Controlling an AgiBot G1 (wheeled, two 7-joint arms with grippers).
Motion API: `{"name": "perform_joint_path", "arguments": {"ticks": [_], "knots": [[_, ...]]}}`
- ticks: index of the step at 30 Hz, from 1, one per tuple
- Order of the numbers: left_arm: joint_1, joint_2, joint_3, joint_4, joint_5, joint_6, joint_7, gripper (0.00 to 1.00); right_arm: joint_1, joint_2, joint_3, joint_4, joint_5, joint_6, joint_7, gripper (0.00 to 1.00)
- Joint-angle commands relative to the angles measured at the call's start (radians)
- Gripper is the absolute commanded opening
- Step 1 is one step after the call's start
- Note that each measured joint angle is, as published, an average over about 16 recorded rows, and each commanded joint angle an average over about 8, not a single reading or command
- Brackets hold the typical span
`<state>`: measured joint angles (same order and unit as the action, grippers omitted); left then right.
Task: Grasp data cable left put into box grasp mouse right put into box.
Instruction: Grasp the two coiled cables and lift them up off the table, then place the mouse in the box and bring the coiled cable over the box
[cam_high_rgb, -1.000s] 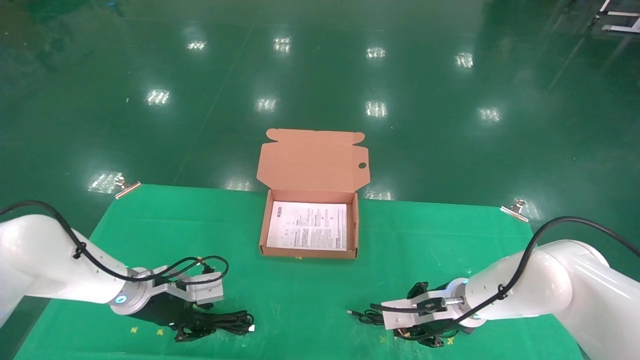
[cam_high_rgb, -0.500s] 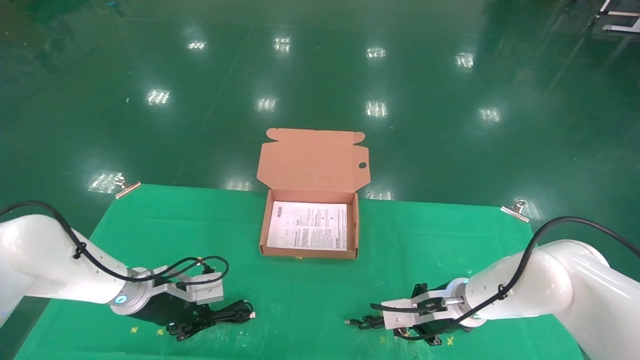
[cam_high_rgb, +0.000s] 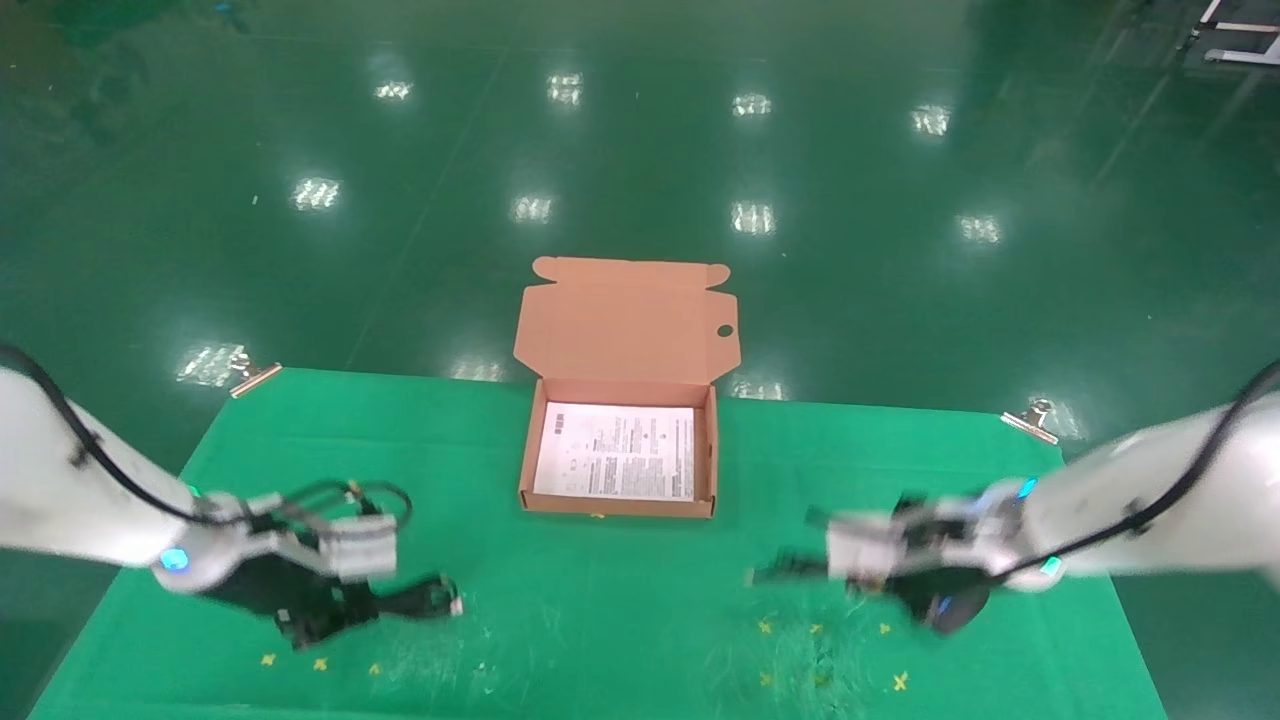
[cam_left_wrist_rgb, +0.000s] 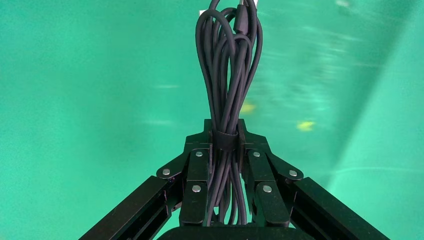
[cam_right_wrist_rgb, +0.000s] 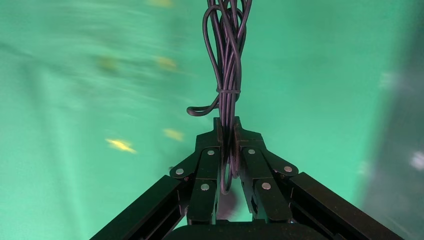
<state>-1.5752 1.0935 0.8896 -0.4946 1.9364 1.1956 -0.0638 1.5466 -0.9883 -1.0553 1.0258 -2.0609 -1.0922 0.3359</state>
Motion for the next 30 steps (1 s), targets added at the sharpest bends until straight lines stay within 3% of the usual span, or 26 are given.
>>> {"name": "perform_joint_path", "arguments": {"ticks": [1,7,14,25,30], "knots": [[-0.024,-0.012,-0.002,-0.011,0.003,0.005,0.005,0.00,0.024,0.030,0.015,0.038,-0.012,0.002,0.038,0.00],[-0.093,-0.031,-0.020,-0.072,0.001,-0.014,0.006,0.00,0.109,0.027,0.056,0.082,-0.063,0.062,0.089,0.00],[-0.157,-0.015,-0.048,-0.158,-0.006,-0.071,-0.008,0.00,0.198,-0.068,0.094,0.030,-0.068,0.164,0.063,0.00],[-0.231,0.076,-0.079,-0.178,0.016,-0.245,-0.005,0.00,0.321,-0.303,0.139,-0.258,0.017,0.403,-0.143,0.00],[-0.259,0.121,-0.085,-0.125,0.017,-0.294,0.028,0.00,0.355,-0.364,0.145,-0.358,0.095,0.463,-0.247,0.00]]}}
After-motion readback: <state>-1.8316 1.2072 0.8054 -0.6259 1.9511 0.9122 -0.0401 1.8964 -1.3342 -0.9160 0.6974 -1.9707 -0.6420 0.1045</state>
